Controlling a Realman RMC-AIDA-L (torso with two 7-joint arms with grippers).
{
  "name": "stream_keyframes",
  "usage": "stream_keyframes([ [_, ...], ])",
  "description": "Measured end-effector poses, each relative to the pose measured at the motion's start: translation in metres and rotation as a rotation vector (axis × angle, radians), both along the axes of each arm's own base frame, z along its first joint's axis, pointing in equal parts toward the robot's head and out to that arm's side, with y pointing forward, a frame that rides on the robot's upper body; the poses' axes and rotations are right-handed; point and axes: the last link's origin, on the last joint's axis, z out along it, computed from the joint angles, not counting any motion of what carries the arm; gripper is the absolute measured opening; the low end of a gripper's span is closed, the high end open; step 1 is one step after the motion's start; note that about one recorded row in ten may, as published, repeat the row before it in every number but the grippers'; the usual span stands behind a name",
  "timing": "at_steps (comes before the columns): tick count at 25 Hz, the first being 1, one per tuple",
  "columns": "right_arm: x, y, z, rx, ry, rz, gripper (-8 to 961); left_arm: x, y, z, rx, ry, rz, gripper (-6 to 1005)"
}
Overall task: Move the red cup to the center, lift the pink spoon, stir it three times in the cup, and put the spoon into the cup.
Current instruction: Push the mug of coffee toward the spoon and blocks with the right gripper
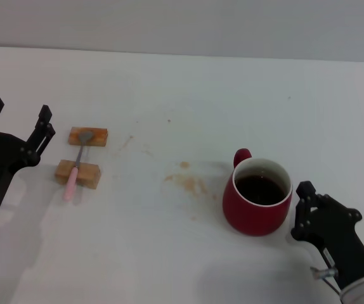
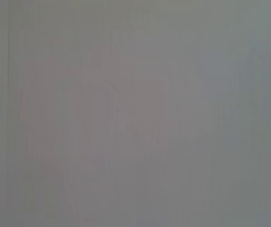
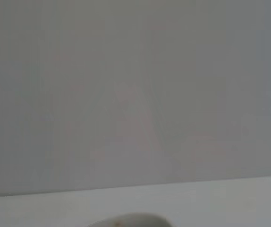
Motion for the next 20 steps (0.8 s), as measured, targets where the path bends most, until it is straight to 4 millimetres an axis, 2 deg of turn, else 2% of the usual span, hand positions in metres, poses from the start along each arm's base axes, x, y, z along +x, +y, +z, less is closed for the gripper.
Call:
stream_keyframes([
  [9, -0.001, -0.020, -0.006, -0.018, 0.033, -0.027, 0, 0.002, 0.002, 0.000, 0.000, -0.001, -0.008, 832],
  [20, -0.008, -0.008, -0.010, -0.048, 0.031, -0.005, -1, 0.001, 0.001, 0.000, -0.002, 0.000, -0.004, 832],
])
